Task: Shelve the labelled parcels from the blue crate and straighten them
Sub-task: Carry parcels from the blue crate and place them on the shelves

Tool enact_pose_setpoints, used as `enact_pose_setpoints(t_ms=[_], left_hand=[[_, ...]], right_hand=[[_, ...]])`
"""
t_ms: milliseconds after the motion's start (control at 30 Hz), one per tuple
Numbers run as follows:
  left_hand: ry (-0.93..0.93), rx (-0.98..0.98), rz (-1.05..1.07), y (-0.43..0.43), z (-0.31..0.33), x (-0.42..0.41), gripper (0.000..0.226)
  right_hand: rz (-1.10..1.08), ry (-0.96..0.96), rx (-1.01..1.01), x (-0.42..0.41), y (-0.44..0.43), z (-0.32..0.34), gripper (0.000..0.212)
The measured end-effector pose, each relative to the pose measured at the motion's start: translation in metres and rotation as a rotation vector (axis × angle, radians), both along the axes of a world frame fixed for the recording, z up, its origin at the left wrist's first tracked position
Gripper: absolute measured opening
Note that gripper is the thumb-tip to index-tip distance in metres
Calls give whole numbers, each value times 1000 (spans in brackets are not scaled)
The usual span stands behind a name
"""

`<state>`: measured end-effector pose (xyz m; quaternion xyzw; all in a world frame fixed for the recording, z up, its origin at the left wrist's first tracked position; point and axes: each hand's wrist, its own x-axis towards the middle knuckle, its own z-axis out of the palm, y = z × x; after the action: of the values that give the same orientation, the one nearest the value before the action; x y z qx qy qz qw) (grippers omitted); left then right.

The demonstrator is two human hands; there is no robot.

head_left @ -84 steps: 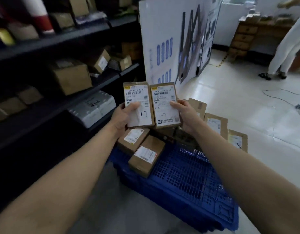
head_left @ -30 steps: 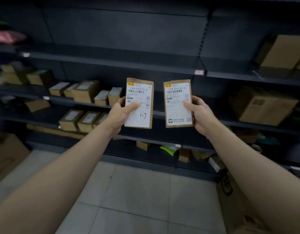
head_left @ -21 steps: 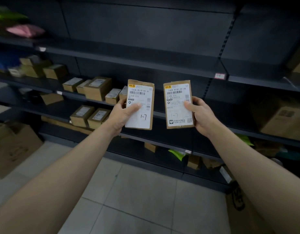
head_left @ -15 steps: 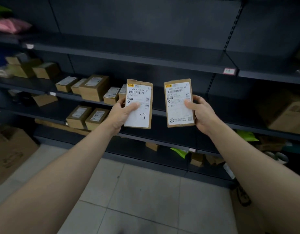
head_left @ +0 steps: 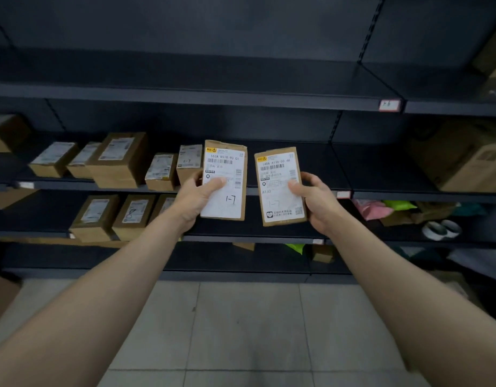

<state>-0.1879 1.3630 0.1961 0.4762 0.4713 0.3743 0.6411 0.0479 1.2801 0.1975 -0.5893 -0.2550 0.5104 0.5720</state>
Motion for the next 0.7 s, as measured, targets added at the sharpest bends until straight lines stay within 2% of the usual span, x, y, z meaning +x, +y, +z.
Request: enact_pose_setpoints(t_ms=[300,433,700], left_hand=[[53,0,1,52,-7,31,58],[81,18,72,77,-10,39,57],[119,12,81,109,-19,51,56]], right_hand=[[1,-42,-34,37,60,-9,39],[67,-61,-60,52,96,-14,43],[162,-54,-71,68,144,-24,42]])
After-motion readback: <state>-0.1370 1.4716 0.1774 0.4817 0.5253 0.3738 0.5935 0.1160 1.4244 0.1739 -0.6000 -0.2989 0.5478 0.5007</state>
